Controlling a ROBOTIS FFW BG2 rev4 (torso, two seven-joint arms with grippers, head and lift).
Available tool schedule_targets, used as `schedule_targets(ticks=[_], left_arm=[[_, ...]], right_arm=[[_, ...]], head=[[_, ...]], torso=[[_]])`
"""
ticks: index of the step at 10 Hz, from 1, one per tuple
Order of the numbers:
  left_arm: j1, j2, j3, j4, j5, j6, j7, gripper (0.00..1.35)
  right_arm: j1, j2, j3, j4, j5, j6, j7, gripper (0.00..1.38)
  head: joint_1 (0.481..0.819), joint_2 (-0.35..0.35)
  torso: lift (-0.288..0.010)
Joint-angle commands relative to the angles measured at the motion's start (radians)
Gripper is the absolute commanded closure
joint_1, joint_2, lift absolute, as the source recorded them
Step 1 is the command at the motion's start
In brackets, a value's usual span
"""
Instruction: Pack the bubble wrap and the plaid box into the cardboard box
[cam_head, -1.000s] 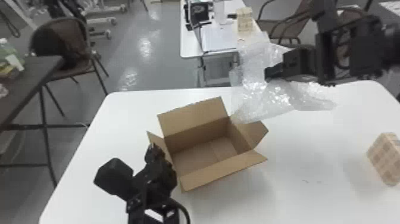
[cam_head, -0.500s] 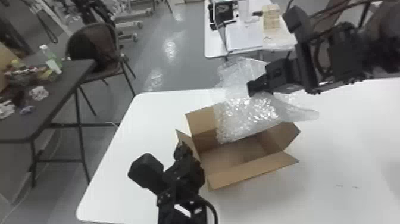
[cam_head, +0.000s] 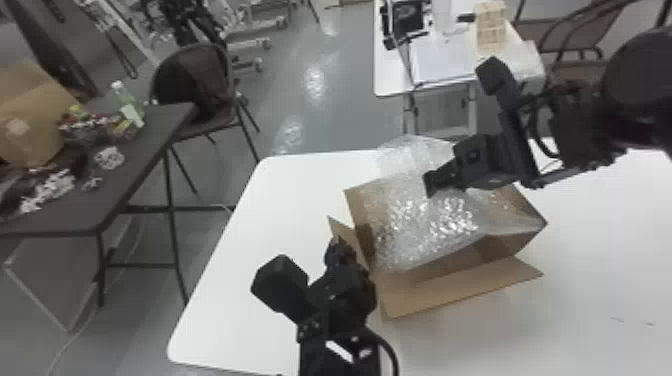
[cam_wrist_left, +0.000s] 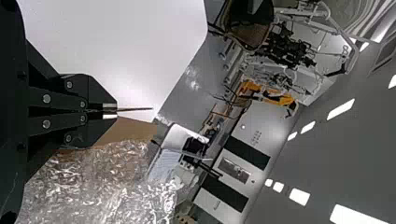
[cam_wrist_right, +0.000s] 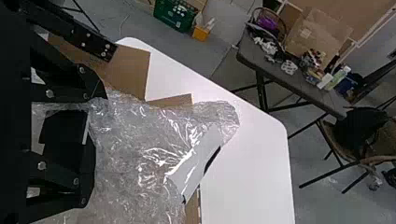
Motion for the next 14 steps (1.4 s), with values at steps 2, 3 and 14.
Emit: schedule_targets(ticks=[2,3,14], left_arm=[[0.0,-0.001,0.0,0.003,0.0,0.0,-0.001,1.22],[-0.002,-0.001,0.0,0.003,0.002,-0.001,-0.001,1.22],[0.015,-0.014,0.002,0.005,-0.003,-0.039,-0.003,1.22]], right_arm=[[-0.013,0.018,0.041,0.086,0.123,-0.046,0.162,1.22],[-0.028,0.018,0.064,0.144,0.2,-0.073,0.296,1.22],[0.441,-0.078,-0.453,-0.595,0.103,-0.205,-0.162,0.19]], head=[[0.695,0.343],[0.695,0.35],[0.695,0.188]], torso=[[-0.099],[-0.099],[-0.099]])
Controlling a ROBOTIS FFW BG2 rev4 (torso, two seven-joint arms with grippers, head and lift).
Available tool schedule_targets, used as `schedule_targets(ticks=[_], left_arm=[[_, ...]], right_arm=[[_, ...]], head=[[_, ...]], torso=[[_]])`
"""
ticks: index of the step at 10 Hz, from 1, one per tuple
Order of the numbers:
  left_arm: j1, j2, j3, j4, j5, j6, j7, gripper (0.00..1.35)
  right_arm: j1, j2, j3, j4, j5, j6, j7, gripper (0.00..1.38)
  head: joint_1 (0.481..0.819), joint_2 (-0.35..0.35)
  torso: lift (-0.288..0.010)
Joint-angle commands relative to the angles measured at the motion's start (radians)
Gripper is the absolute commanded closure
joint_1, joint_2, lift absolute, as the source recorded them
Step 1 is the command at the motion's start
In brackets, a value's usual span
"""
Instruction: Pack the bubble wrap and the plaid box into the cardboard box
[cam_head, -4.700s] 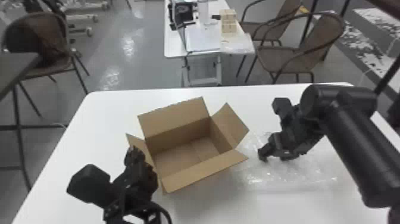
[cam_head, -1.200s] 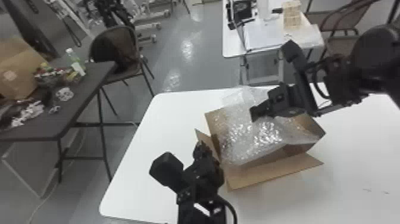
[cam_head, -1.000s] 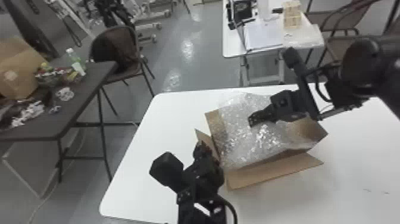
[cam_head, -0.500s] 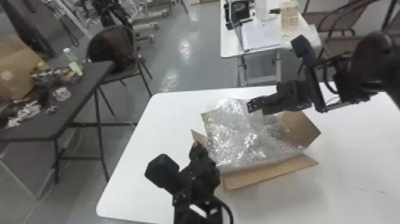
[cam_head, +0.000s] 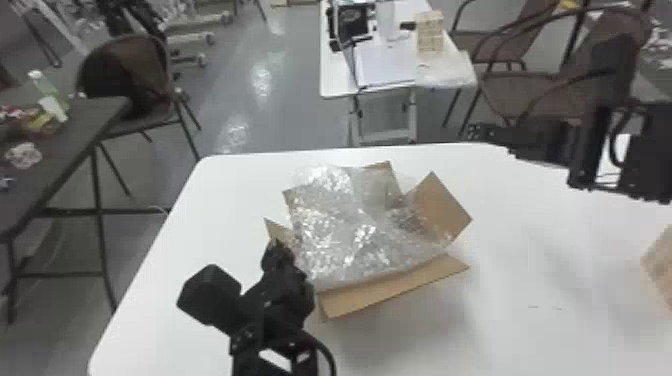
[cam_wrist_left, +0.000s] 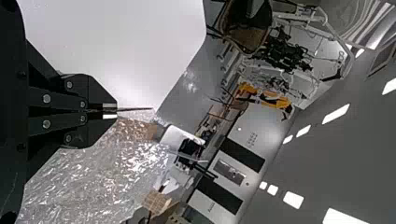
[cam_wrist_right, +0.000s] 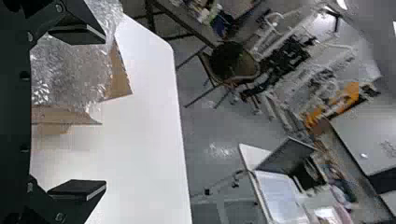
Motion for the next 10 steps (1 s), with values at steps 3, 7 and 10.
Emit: schedule_targets(ticks=[3,7,10], left_arm=[[0.003,0.001,-0.001,0.004,0.009,-0.023,-0.004,1.22],[0.015,0.005,0.003,0.006,0.013,-0.055,-0.008,1.22],[0.015,0.006,0.003,0.008,0.018,-0.063,-0.009,1.22]], right_arm=[[0.368,-0.021,-0.048,-0.214,-0.003,-0.489,-0.108,0.24],[0.667,0.053,0.009,-0.262,0.327,-1.035,-0.218,0.24],[0.807,0.02,0.096,-0.314,0.516,-1.216,-0.358,0.24]], head=[[0.695,0.107],[0.695,-0.001],[0.695,-0.018]], torso=[[-0.099],[-0.099],[-0.099]])
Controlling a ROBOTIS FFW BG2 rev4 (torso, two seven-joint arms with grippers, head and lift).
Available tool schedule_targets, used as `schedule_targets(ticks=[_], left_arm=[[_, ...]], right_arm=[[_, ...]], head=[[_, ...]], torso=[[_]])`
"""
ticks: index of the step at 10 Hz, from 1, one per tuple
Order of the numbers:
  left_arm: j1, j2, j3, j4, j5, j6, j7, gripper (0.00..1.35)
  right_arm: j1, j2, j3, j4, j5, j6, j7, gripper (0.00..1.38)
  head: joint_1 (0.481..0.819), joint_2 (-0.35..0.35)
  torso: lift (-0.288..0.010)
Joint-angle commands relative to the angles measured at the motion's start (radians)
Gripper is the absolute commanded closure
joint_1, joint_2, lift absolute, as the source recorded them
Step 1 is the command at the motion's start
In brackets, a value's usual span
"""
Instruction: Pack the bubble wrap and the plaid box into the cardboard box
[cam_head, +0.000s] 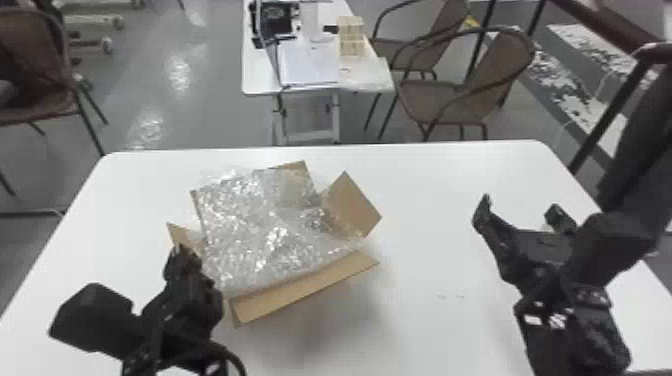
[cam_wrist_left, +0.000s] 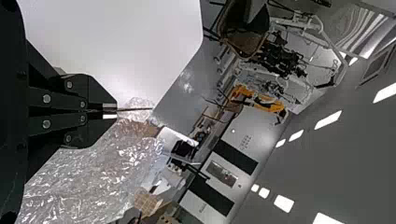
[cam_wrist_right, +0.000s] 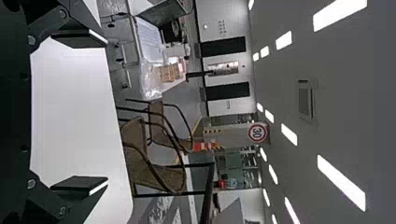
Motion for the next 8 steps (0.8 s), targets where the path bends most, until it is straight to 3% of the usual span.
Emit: schedule_targets(ticks=[1,2,4,8], left_arm=[[0.003,0.0,0.0,0.002,0.001,-0.007,0.0,1.22],[0.009,0.0,0.003,0.002,0.001,-0.016,0.0,1.22],[0.02,0.0,0.008,0.002,0.001,-0.029,0.0,1.22],[0.026,0.002,0.008,0.002,0.006,-0.036,0.0,1.22]], right_arm=[[0.077,-0.003,0.044,0.04,0.042,-0.164,-0.064,0.24],[0.111,0.0,0.064,0.084,0.033,-0.248,-0.107,0.24],[0.167,0.01,0.047,0.123,-0.024,-0.262,-0.122,0.24],[0.237,-0.002,-0.079,0.175,-0.11,-0.262,-0.122,0.24]], head=[[0.695,-0.018],[0.695,-0.018],[0.695,-0.011],[0.695,-0.077]], torso=[[-0.099],[-0.099],[-0.099],[-0.099]])
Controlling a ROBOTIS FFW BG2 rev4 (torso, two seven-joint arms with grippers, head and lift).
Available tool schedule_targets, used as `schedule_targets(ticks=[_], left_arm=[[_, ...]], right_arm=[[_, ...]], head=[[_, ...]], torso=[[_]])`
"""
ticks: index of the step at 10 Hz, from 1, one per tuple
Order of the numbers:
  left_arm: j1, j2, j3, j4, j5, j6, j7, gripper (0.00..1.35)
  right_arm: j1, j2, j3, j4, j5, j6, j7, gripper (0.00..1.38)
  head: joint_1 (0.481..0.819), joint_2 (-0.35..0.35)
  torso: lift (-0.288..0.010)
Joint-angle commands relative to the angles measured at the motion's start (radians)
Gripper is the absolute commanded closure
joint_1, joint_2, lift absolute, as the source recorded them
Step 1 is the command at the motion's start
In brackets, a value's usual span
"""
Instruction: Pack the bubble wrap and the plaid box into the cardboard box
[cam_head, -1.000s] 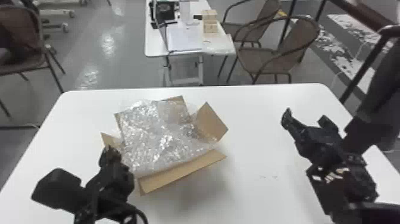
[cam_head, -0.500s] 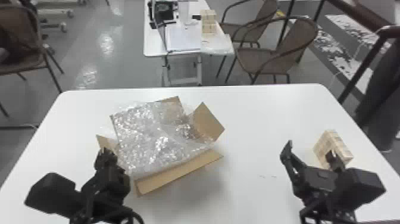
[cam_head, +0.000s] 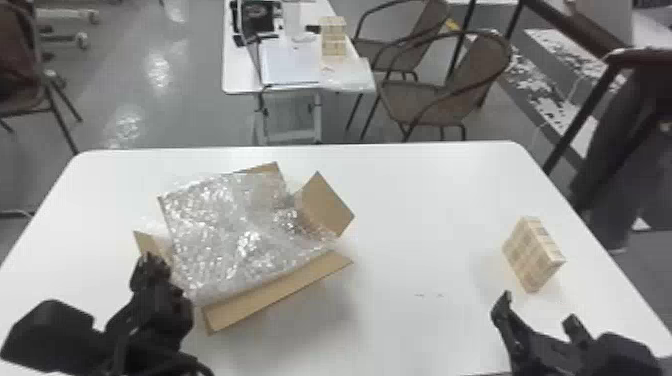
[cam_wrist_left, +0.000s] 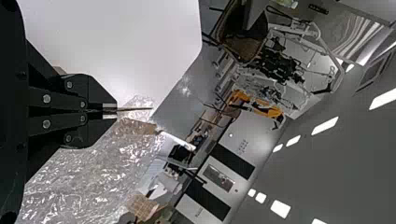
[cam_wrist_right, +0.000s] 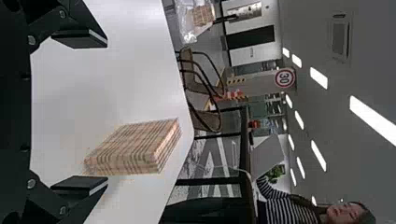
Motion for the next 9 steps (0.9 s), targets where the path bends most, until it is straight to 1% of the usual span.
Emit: schedule_targets(ticks=[1,2,3,4,5,6,8,9], left_arm=[[0.002,0.0,0.0,0.002,0.001,-0.003,0.0,1.22],[0.003,0.0,0.0,0.003,0.002,-0.008,0.0,1.22],[0.003,0.0,0.0,0.003,0.002,-0.012,0.0,1.22],[0.003,0.0,0.0,0.005,0.004,-0.012,-0.001,1.22],[0.003,0.0,0.0,0.006,0.004,-0.015,-0.005,1.22],[0.003,-0.002,0.0,0.008,0.004,-0.02,-0.006,1.22],[0.005,-0.008,0.005,0.011,0.004,-0.021,-0.012,1.22],[0.005,-0.012,0.006,0.012,0.004,-0.021,-0.02,1.22]], right_arm=[[-0.016,0.005,-0.07,0.036,0.0,0.026,0.0,0.24],[-0.056,0.008,-0.112,0.06,0.007,0.058,0.001,0.24],[-0.102,0.008,-0.161,0.091,-0.009,0.103,0.044,0.24],[-0.152,0.008,-0.207,0.134,-0.013,0.142,0.147,0.24],[-0.186,0.008,-0.219,0.149,0.008,0.173,0.19,0.24],[-0.209,0.008,-0.219,0.165,0.017,0.188,0.214,0.24],[-0.247,0.008,-0.22,0.206,0.017,0.216,0.256,0.24],[-0.274,0.005,-0.236,0.231,0.02,0.236,0.299,0.24]], head=[[0.695,-0.095],[0.695,-0.132],[0.695,-0.166],[0.695,-0.188],[0.695,-0.193],[0.695,-0.198],[0.695,-0.192],[0.695,-0.185]], torso=[[-0.099],[-0.099],[-0.099],[-0.099],[-0.099],[-0.099],[-0.099],[-0.099]])
